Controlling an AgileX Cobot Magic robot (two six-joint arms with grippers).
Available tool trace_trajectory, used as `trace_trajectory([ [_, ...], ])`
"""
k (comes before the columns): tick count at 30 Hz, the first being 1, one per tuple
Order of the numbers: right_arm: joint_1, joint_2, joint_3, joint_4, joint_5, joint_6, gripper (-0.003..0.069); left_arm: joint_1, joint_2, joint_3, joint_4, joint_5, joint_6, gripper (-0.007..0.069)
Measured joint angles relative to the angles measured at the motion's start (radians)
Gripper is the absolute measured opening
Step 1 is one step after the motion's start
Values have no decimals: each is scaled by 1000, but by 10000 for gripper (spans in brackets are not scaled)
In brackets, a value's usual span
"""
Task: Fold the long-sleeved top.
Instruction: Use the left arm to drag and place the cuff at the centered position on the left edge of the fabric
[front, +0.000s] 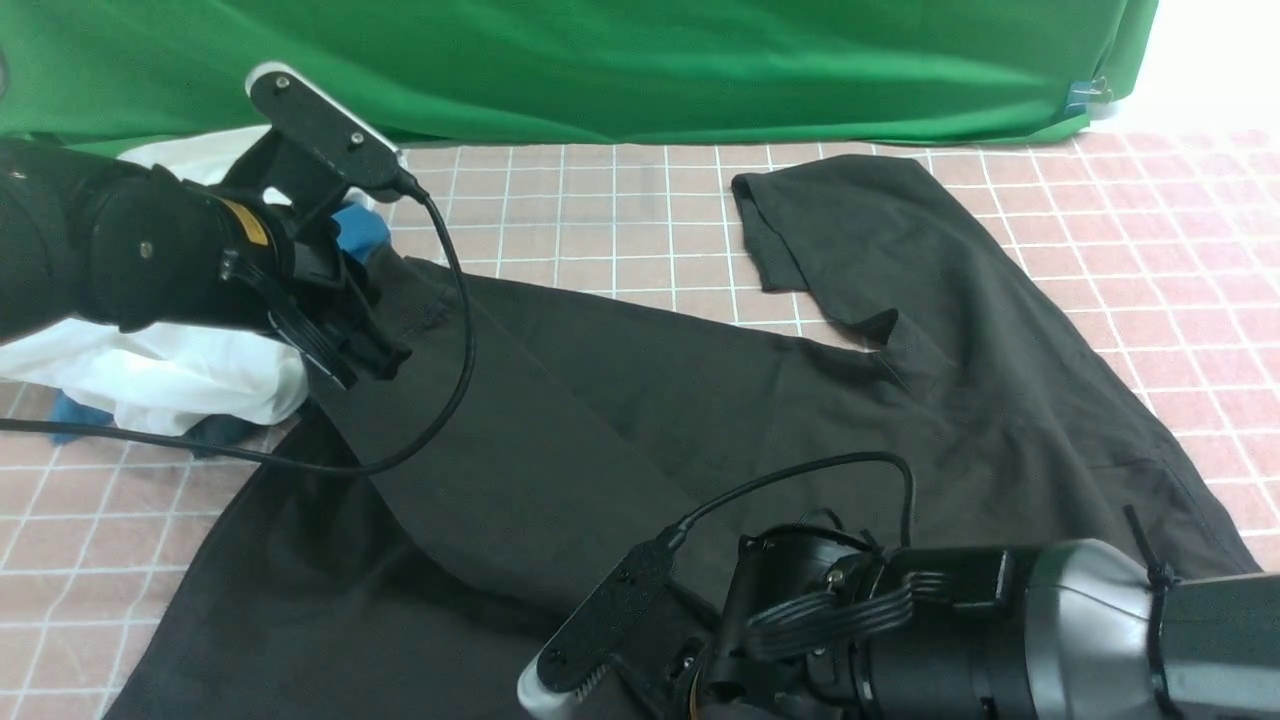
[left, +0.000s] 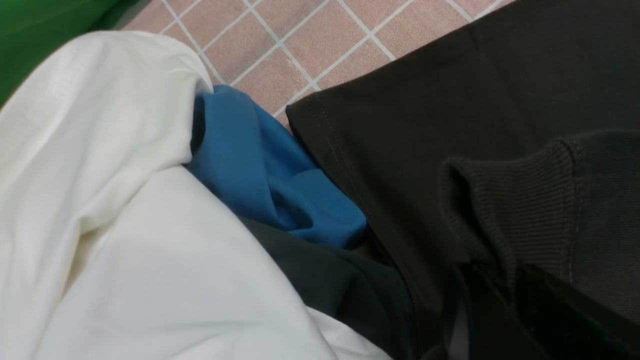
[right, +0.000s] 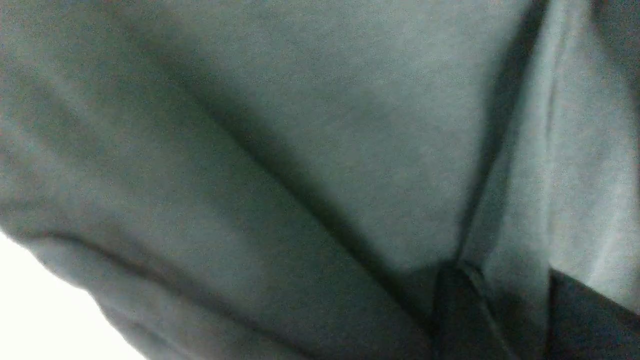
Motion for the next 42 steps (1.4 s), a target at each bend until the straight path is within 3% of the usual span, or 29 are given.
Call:
trace_trajectory([
  [6,29,-94,0,48,83,-70,55,0,-1,0,44,57,-1,51],
  [13,100,-218,0,61,200,-70,48,0,-59,1,61,90,-43,51],
  [17,142,-227,0,70,265,-71,48,0,-98,1,62,184,-52,51],
  [28,214,-227,0,134,276,-88,50,0,-66,34,23,315,-53,51],
  [31,214,-227,0,142,276,-88,83,0,-45,67,18,321,-57,51],
  [35,214,-227,0,143,271,-122,297,0,-3,95,56,330,-55,60],
  [36,214,-227,0,143,271,-122,308,0,0,95,59,330,-55,62],
  [38,214,-229,0,139,279,-146,441,0,8,98,72,331,-55,88],
  [42,214,-265,0,76,302,-130,513,0,11,98,102,359,-53,186],
])
